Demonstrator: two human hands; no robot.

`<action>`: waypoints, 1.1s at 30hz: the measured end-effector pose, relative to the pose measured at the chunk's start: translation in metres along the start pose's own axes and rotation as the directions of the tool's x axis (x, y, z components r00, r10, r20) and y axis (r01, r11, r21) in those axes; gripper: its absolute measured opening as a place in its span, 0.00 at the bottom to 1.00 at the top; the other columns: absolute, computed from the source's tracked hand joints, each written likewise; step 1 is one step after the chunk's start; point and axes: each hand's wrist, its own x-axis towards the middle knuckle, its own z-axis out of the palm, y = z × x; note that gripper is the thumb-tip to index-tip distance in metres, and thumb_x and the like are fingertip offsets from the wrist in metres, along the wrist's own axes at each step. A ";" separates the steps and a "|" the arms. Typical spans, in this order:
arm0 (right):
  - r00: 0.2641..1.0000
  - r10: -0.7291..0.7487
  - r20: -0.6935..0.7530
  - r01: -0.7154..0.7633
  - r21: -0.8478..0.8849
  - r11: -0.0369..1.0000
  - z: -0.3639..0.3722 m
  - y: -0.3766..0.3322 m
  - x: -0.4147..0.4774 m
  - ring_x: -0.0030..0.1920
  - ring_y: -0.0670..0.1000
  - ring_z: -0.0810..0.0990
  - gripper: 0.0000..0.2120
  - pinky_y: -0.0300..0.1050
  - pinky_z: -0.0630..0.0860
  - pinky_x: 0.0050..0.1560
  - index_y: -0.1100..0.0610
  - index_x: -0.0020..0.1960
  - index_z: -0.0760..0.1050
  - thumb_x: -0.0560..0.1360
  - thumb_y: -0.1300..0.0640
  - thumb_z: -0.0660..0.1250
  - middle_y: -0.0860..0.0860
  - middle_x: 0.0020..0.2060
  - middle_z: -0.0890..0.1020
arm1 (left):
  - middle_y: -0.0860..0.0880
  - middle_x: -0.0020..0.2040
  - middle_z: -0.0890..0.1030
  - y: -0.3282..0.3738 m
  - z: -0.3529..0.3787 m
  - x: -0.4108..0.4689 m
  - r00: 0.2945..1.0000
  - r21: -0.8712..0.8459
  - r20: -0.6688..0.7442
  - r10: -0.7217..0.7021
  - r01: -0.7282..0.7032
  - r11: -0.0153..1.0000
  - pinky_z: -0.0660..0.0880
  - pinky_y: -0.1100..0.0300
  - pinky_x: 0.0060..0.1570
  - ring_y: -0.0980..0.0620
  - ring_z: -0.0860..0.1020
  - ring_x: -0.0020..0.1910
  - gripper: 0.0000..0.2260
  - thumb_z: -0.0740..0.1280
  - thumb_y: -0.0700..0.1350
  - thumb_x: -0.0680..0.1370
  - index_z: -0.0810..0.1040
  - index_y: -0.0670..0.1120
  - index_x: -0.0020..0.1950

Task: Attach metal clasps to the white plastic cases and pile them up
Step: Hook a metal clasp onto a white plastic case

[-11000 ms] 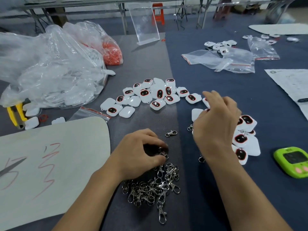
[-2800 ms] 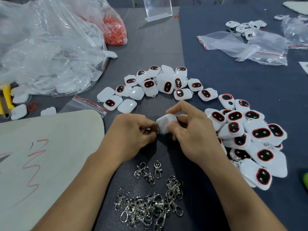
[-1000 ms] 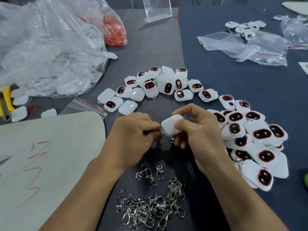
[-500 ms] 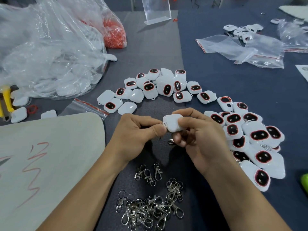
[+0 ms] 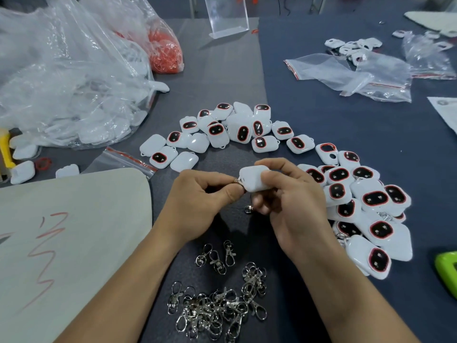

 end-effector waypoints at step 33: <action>0.850 -0.491 0.192 0.494 -0.617 0.613 0.004 0.026 -0.007 0.30 0.46 0.78 0.07 0.38 0.73 0.31 0.45 0.51 0.79 0.77 0.56 0.67 0.44 0.35 0.82 | 0.48 0.31 0.74 0.008 -0.003 -0.008 0.940 0.652 0.162 0.299 -0.329 0.683 0.56 0.57 0.37 0.47 0.70 0.34 0.07 0.68 0.43 0.73 0.83 0.43 0.37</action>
